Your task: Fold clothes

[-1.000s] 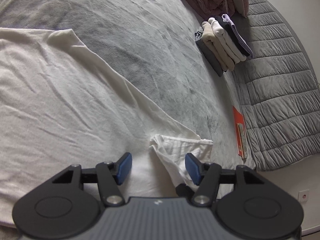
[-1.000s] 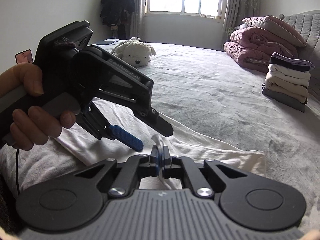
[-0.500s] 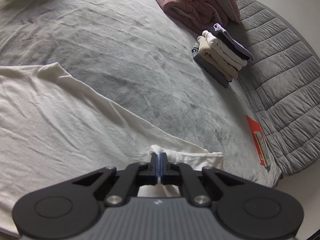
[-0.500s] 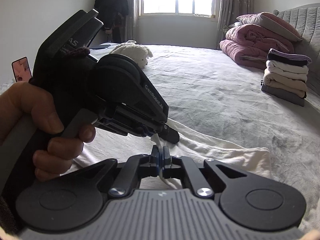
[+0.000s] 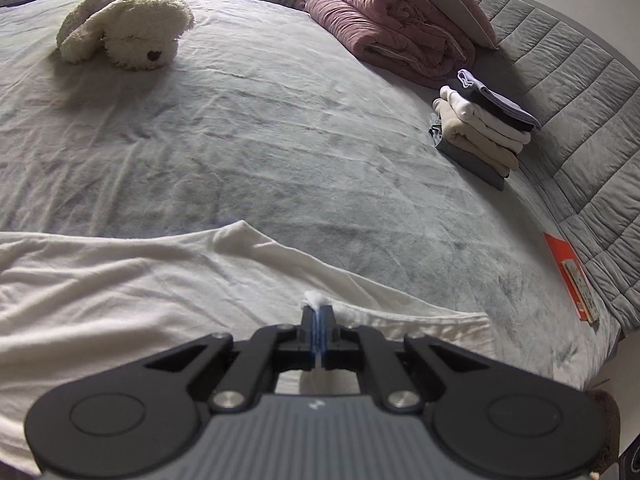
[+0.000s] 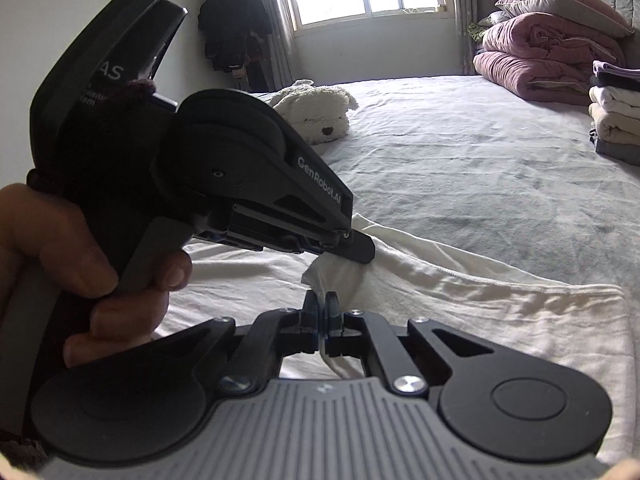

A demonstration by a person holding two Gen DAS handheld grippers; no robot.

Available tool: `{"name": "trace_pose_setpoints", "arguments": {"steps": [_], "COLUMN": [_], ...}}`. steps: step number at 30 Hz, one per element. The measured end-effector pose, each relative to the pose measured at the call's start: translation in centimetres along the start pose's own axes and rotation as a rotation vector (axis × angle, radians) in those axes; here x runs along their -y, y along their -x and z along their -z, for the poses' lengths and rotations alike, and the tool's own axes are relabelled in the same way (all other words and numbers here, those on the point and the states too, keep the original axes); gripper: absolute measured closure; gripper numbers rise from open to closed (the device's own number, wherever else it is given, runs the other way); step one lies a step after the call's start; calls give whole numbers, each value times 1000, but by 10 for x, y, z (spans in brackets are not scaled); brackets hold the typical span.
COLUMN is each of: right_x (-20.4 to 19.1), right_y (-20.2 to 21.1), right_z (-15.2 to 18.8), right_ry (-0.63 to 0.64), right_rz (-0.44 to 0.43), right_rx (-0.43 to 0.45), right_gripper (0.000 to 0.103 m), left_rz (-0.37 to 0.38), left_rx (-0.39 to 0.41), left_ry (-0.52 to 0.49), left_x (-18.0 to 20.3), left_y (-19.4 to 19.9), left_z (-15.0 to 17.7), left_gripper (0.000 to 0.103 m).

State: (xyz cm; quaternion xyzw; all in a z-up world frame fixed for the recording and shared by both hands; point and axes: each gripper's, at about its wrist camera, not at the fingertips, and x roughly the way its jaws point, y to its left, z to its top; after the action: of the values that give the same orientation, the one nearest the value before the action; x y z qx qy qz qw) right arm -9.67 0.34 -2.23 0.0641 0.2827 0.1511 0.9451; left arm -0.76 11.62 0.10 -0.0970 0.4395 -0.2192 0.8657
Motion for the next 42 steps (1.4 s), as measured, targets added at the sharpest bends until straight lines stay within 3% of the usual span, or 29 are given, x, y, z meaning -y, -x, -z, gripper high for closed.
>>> {"name": "trace_pose_setpoints", "arguments": {"steps": [15, 29, 35, 42], "right_x": [-80, -125, -130, -135], "right_y": [-50, -92, -108, -116], "right_z": [-20, -14, -9, -16], "right_ry": [-9, -97, -113, -93], "right_rz": [-224, -385, -421, -465], "right_rx": [-15, -96, -140, -183], "right_gripper": [100, 99, 98, 88], "left_rz": [-262, -326, -312, -353], "left_rx": [73, 121, 132, 251], "left_ry": [102, 200, 242, 298], "left_x": [-93, -161, -181, -198], "left_y": [53, 72, 70, 92], "left_z": [-18, -3, 5, 11], "left_gripper": [101, 101, 101, 101]}}
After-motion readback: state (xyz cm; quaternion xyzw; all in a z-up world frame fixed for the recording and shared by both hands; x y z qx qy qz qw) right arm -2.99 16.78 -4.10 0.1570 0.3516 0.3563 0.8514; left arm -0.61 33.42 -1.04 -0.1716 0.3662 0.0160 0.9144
